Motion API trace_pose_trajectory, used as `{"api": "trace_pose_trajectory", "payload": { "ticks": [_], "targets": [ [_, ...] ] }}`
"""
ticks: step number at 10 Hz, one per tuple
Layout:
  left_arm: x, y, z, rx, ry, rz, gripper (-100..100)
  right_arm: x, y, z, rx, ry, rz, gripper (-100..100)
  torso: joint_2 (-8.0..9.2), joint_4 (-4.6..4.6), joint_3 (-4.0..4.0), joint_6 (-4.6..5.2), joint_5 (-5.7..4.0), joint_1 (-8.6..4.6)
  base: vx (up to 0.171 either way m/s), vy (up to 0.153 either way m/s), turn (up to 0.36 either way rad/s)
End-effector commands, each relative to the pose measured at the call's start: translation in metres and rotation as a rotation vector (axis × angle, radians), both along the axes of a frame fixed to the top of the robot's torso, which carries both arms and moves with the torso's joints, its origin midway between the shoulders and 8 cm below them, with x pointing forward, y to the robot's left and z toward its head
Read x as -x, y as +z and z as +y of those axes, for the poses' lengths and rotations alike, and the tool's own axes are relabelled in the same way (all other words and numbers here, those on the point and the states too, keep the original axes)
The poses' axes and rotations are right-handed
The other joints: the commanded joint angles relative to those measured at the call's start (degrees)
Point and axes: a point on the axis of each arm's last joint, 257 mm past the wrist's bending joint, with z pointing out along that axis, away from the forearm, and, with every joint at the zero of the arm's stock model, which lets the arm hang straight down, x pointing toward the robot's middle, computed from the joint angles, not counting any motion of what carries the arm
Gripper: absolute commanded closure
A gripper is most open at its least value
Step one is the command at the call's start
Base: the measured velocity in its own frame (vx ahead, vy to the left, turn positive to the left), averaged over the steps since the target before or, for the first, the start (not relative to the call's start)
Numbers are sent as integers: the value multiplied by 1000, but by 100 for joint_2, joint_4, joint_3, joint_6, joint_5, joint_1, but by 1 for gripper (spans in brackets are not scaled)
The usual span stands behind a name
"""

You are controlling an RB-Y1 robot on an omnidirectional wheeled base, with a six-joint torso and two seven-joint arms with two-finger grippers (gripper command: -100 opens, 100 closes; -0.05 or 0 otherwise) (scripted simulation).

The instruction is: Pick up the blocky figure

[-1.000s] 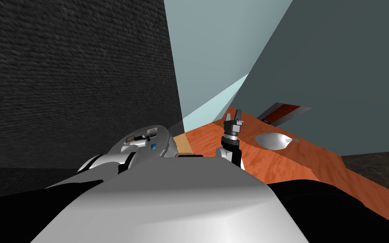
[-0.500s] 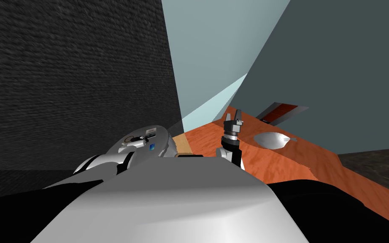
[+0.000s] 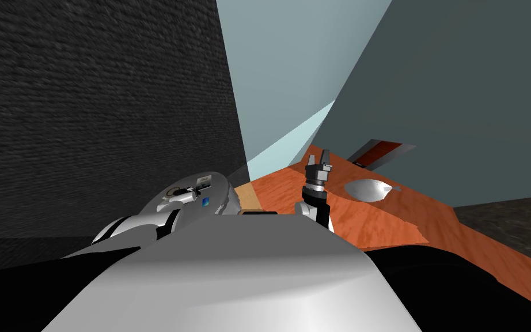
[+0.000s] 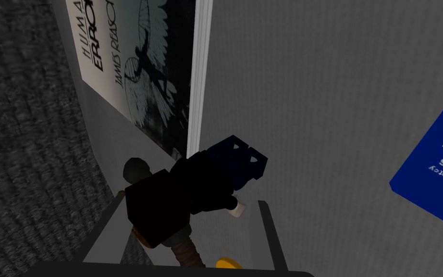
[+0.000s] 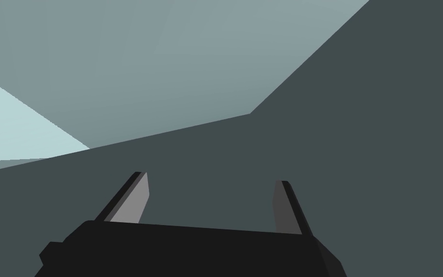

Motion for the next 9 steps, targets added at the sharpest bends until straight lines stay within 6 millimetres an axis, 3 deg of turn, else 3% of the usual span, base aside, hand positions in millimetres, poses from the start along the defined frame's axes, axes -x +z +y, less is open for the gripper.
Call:
{"api": "trace_pose_trajectory", "payload": {
  "ticks": [1,9],
  "targets": [
    [3,0,4,2,7,2,100,0,0,0,0,0,0,0,0,0,0,0,0,0,-1,-21,-31],
    [19,2,19,-2,11,8,100,0,0,0,0,0,0,0,1,0,0,2,-3,-4,0,-16,-22]
  ]
}}
